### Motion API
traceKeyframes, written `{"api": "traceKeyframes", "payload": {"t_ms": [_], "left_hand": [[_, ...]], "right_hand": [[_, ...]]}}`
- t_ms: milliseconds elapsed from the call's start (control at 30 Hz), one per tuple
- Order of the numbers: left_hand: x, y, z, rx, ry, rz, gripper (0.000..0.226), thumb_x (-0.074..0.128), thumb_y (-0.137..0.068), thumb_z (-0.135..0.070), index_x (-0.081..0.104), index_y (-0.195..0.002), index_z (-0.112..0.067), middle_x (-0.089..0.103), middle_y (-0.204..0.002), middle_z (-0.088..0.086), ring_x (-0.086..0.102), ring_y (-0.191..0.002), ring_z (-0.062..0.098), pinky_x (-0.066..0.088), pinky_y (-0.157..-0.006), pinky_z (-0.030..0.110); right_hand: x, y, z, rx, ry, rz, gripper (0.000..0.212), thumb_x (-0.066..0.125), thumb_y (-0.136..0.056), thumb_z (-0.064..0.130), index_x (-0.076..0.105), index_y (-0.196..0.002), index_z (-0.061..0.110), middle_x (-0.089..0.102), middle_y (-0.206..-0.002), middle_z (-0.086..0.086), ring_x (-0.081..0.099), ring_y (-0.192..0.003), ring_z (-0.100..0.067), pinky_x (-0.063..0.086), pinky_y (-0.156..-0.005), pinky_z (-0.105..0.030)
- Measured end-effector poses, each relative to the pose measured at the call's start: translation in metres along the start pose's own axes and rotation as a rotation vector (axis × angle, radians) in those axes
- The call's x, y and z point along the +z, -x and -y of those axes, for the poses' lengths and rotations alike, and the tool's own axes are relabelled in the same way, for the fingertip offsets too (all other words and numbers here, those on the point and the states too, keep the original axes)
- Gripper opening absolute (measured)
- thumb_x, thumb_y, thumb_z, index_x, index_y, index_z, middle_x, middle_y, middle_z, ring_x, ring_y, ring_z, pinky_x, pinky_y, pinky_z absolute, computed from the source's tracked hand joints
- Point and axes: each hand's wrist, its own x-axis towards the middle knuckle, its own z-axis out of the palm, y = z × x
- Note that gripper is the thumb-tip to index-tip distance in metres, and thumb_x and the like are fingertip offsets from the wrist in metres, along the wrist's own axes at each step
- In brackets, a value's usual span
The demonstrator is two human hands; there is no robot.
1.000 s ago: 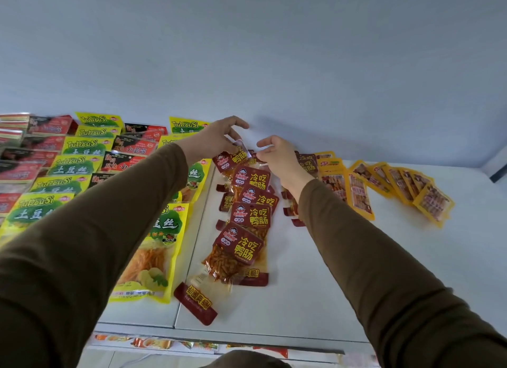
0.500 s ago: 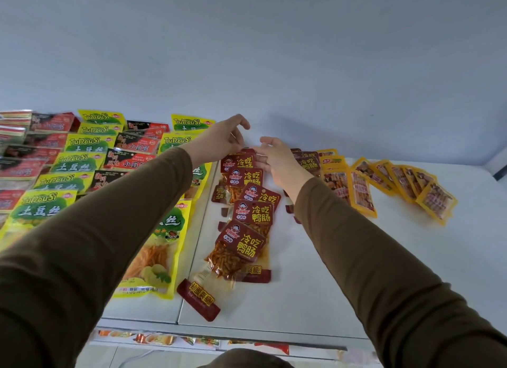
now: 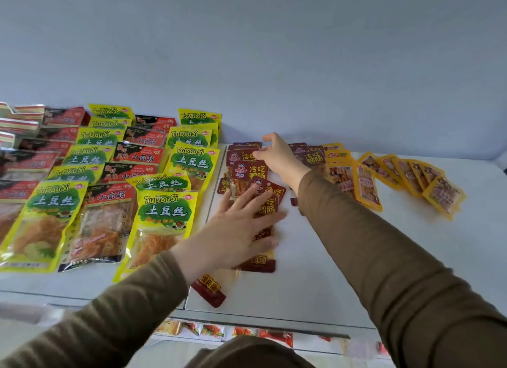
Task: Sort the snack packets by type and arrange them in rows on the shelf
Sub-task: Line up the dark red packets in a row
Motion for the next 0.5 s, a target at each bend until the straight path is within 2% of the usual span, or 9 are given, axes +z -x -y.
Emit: {"api": "traceKeyframes", "payload": {"t_ms": [100,233,367,433,500], "left_hand": [[0.02,0.0,-0.009,-0.077,0.016,-0.046,0.065,0.018,-0.097,-0.074,0.011,-0.158,-0.054,-0.012,-0.172,-0.006,-0.024,-0.155,0.024,-0.004,-0.123,0.065],[0.032,0.004,-0.015,-0.193,0.05,-0.105,0.068,0.01,-0.093,-0.077,0.012,-0.156,-0.051,-0.004,-0.173,-0.003,-0.016,-0.157,0.029,0.002,-0.124,0.062],[0.036,0.013,-0.014,-0.253,0.064,-0.147,0.07,0.009,-0.092,-0.077,0.014,-0.156,-0.05,0.0,-0.173,-0.001,-0.009,-0.158,0.03,0.006,-0.126,0.056],[0.036,0.015,-0.014,-0.284,0.067,-0.162,0.07,0.008,-0.092,-0.076,0.015,-0.156,-0.049,0.0,-0.173,-0.001,-0.008,-0.158,0.03,0.005,-0.127,0.055],[0.036,0.016,-0.016,-0.314,0.076,-0.177,0.07,0.009,-0.092,-0.076,0.016,-0.156,-0.049,-0.001,-0.173,0.0,-0.008,-0.158,0.031,0.0,-0.126,0.056]], "right_hand": [[0.008,-0.004,0.001,-0.041,0.135,-0.026,0.053,0.071,-0.092,0.017,0.048,-0.14,0.014,0.058,-0.133,-0.007,0.057,-0.118,-0.023,0.045,-0.094,-0.032],[0.011,-0.008,-0.002,-0.045,0.073,-0.03,0.044,0.069,-0.092,0.007,0.055,-0.133,0.016,0.057,-0.125,-0.005,0.053,-0.103,-0.017,0.04,-0.083,-0.028],[0.01,-0.008,-0.002,-0.068,0.046,-0.034,0.043,0.069,-0.092,0.005,0.056,-0.132,0.015,0.053,-0.111,0.0,0.054,-0.1,-0.017,0.041,-0.079,-0.027],[0.012,-0.007,-0.003,-0.066,0.01,-0.052,0.043,0.068,-0.092,0.003,0.056,-0.132,0.015,0.054,-0.11,0.0,0.056,-0.101,-0.018,0.045,-0.082,-0.029],[0.016,-0.005,-0.005,-0.06,-0.06,-0.08,0.043,0.064,-0.094,0.002,0.055,-0.134,0.014,0.057,-0.118,-0.005,0.058,-0.109,-0.021,0.05,-0.091,-0.034]]}}
